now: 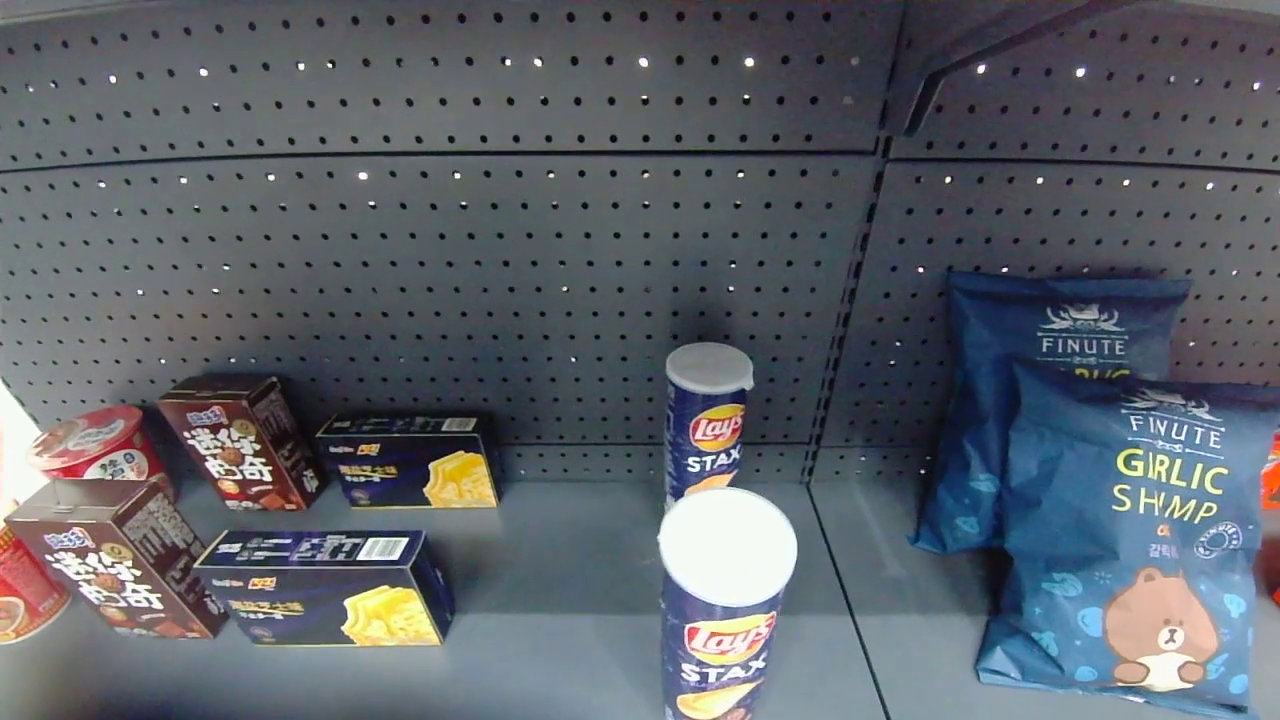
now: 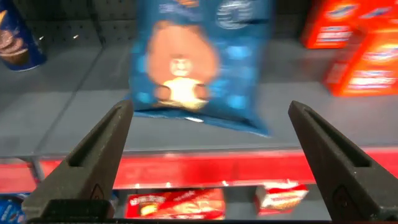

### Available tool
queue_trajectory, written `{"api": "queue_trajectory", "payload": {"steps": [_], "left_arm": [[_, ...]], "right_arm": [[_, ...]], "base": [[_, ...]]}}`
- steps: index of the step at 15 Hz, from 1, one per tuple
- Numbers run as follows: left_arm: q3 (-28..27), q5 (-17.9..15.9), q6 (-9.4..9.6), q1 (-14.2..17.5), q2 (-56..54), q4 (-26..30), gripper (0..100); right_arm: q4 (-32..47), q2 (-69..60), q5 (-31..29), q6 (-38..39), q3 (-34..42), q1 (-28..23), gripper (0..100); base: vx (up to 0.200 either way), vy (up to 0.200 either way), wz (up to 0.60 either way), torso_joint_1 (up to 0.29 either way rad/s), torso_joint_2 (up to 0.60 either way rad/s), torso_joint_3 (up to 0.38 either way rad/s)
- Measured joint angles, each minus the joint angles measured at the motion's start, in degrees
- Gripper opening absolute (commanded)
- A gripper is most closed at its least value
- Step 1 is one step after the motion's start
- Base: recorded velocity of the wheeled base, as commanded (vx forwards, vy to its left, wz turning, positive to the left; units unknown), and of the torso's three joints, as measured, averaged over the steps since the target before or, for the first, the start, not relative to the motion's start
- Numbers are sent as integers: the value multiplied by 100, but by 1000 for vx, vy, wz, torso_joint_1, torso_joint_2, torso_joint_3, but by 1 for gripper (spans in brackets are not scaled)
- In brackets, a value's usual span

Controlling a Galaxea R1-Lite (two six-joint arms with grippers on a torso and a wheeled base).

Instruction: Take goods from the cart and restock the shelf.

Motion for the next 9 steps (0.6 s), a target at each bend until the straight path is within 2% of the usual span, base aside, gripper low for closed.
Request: {"api": "queue_trajectory", "payload": {"steps": [8,9], "left_arm": [[0,-211,29,5,0,5,100],[0,-213,29,7,0,2,100]], "right_arm": [[6,0,5,5,-2,5,100],[6,0,5,0,-2,9,100]], "base": [[0,0,0,0,0,0],[-200,0,0,2,2,-2]]}}
